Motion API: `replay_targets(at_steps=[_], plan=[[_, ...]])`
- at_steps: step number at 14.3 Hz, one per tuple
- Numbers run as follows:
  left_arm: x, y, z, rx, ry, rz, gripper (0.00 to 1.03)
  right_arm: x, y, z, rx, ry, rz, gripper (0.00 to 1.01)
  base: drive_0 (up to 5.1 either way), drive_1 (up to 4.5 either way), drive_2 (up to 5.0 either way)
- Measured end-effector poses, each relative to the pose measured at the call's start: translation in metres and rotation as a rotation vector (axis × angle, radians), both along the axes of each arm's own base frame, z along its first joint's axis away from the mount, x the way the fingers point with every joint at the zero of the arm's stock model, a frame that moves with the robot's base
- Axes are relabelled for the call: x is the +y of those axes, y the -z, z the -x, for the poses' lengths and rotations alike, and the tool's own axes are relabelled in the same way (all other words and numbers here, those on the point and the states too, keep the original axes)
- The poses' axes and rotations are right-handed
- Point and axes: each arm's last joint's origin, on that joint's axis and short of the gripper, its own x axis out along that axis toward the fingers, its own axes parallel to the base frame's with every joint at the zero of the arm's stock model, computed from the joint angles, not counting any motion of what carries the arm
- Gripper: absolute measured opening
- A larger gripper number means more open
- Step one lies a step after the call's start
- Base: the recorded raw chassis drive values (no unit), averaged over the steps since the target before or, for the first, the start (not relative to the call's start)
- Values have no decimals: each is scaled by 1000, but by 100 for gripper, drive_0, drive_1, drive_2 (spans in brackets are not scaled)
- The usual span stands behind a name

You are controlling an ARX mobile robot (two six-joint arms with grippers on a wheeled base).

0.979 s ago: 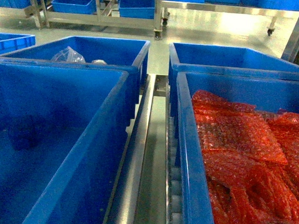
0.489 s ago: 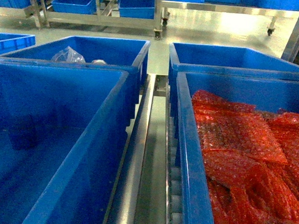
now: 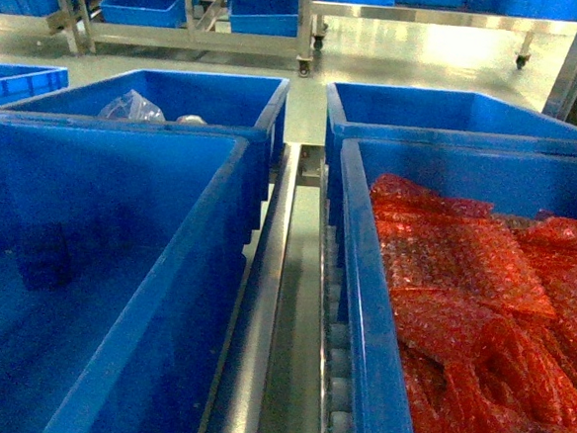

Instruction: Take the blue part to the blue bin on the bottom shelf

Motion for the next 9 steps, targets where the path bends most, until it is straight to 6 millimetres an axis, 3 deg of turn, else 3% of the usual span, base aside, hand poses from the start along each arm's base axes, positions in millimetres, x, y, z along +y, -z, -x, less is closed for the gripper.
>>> replay_targets(at_steps=[9], plan=[[0,0,0,0,0,0,98,0,0,0,0,0,0,98,0,0,0]])
